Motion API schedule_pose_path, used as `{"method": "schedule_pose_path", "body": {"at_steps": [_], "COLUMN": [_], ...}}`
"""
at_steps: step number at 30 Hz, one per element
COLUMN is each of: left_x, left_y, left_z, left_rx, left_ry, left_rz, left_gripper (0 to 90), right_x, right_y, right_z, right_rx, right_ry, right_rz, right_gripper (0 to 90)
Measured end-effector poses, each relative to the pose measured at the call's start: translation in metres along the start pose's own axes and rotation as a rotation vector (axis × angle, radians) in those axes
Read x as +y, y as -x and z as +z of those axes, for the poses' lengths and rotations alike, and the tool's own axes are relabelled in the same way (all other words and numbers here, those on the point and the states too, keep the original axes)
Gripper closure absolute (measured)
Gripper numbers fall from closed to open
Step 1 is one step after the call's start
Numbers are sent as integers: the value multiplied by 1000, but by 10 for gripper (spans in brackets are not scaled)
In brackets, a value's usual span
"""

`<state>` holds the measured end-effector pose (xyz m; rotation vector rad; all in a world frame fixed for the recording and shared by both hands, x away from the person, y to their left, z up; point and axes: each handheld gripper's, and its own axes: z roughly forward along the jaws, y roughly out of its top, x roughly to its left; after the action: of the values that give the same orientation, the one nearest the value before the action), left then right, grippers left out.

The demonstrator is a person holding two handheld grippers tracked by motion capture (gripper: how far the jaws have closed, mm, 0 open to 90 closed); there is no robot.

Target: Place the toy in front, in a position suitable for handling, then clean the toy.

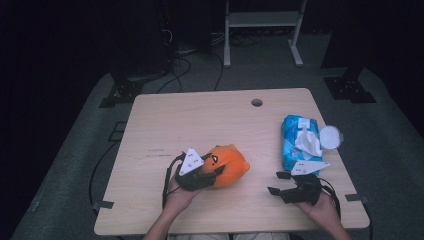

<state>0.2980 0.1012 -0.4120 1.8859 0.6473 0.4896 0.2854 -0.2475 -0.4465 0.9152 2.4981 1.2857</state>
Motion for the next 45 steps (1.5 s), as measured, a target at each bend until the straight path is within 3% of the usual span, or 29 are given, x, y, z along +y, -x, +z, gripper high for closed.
{"method": "schedule_pose_path", "body": {"at_steps": [15, 23, 27, 32, 36, 40, 45], "left_x": [-9, -14, -14, -13, -16, -14, -15], "left_y": [8, 8, 10, 4, 0, 0, -1], "left_z": [15, 18, 14, 7, 7, 4, -1], "left_rx": [-60, -83, -65, -50, -40, -29, -18], "left_ry": [-29, -34, -36, -1, -8, -5, 5], "left_rz": [14, 27, 41, -1, -21, -9, -18], "left_gripper": [434, 376, 223, 160, 138, 117, 112], "right_x": [0, 3, 9, 15, 15, 17, 23], "right_y": [1, 0, 3, 10, 13, 13, 20], "right_z": [-3, -6, -12, -15, -17, -25, -42], "right_rx": [-5, -19, -52, -75, -71, -86, -138], "right_ry": [8, 23, 69, 110, 118, 153, 186], "right_rz": [5, 3, 6, 7, 11, 8, -5], "right_gripper": [319, 319, 318, 316, 315, 311, 306]}}
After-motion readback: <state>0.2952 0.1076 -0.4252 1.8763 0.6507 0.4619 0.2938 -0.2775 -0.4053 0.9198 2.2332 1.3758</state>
